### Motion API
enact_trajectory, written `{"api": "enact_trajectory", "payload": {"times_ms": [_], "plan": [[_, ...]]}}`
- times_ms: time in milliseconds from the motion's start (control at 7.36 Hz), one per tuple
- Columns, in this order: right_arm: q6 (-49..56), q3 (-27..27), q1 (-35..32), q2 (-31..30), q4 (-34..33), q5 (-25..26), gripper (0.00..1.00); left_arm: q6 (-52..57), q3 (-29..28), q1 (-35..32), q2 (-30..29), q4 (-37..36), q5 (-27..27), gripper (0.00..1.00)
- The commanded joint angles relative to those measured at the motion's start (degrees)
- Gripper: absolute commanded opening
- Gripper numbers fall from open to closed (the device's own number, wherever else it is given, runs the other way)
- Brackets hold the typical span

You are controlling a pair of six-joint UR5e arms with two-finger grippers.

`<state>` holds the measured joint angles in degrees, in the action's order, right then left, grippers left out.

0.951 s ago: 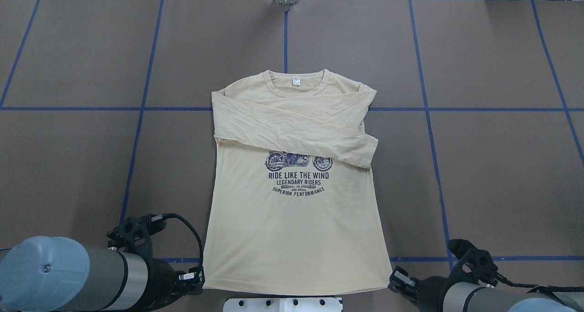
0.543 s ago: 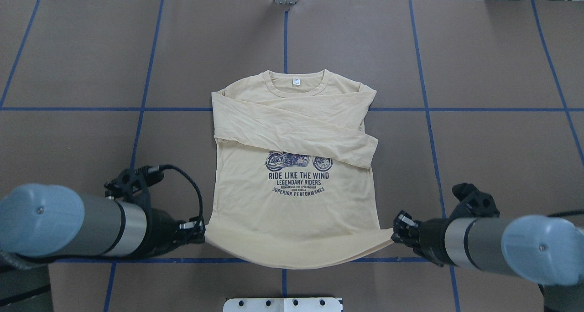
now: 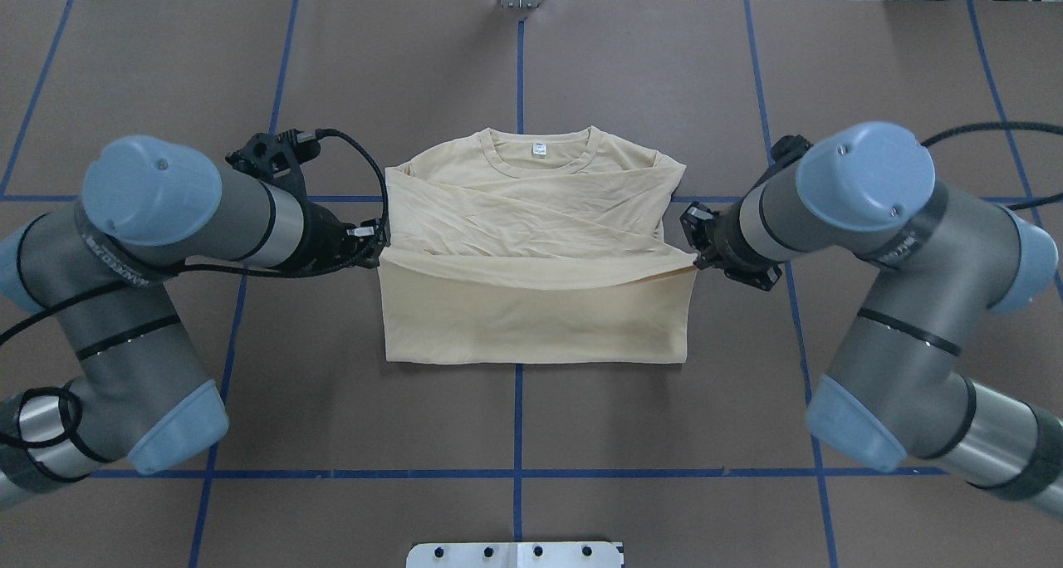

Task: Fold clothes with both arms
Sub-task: 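Lift both hem corners and fold them toward the collar with both grippers, then lay the hem near the collar, open both grippers and raise them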

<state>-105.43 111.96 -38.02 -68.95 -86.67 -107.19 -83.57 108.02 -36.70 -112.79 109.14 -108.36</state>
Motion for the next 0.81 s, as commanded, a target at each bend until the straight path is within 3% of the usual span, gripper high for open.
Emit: {"api": "enact_trajectory", "payload": {"times_ms": [0,679], "plan": [[5.2,-7.5,-6.3,5.7,-2.1,-0.3,0.0,2.8,-4.5,-5.6,-1.8,2.2,-0.3,0.0],[15.4,-32.1,-9.5,20.6,-1.0,0.0,0.0,2.7,-24.8,-9.7,-11.5,12.8,-0.1,0.0]]}}
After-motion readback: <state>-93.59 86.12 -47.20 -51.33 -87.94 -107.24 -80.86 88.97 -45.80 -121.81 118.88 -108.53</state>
